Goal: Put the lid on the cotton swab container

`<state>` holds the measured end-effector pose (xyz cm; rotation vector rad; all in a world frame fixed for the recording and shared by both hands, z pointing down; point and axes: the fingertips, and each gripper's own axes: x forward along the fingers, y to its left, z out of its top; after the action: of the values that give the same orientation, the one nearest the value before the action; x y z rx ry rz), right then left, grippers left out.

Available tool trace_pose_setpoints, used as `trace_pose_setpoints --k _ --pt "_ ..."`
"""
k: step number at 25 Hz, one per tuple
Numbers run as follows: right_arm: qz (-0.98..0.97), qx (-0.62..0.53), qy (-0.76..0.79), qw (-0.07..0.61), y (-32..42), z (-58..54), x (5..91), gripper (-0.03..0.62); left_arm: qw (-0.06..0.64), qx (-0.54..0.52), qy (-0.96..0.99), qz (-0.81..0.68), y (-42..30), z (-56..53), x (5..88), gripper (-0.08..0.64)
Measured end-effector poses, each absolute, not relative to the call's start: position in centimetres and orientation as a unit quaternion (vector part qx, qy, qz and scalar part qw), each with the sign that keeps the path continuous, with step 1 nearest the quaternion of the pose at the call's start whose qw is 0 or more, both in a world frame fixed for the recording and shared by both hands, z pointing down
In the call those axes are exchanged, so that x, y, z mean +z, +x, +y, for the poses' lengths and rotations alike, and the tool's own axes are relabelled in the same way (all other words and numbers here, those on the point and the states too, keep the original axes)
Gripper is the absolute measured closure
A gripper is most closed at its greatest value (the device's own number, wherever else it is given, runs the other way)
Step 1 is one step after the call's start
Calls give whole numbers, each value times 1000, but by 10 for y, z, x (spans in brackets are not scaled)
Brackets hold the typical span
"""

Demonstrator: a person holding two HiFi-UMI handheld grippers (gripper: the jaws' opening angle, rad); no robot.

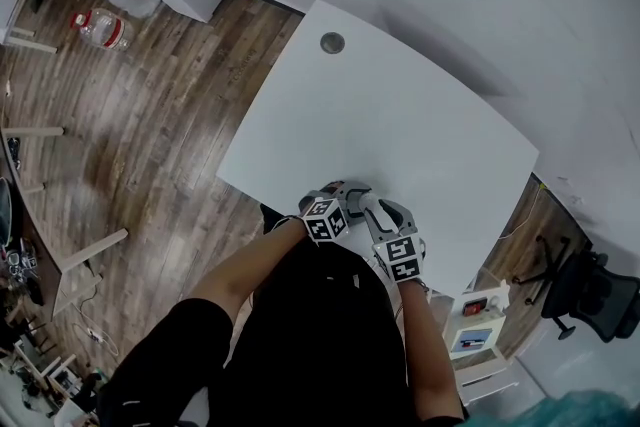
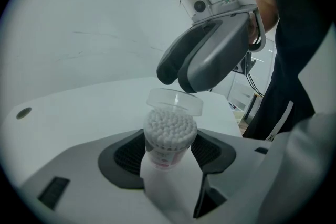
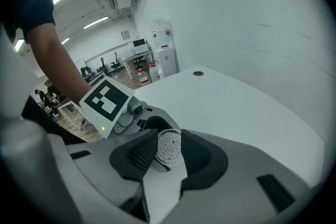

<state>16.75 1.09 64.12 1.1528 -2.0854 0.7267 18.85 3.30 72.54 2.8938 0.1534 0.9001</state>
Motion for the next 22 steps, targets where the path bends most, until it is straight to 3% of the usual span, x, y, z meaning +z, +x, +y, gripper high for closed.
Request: trace_pose_setpoints --k 3,10,22 --pt "-797 276 425 329 166 13 643 443 54 295 953 52 189 33 725 285" --pt "-796 275 403 356 165 14 653 345 57 291 953 53 188 33 725 285" --pt "-797 298 394 347 160 14 659 344 60 290 954 52 191 34 725 285"
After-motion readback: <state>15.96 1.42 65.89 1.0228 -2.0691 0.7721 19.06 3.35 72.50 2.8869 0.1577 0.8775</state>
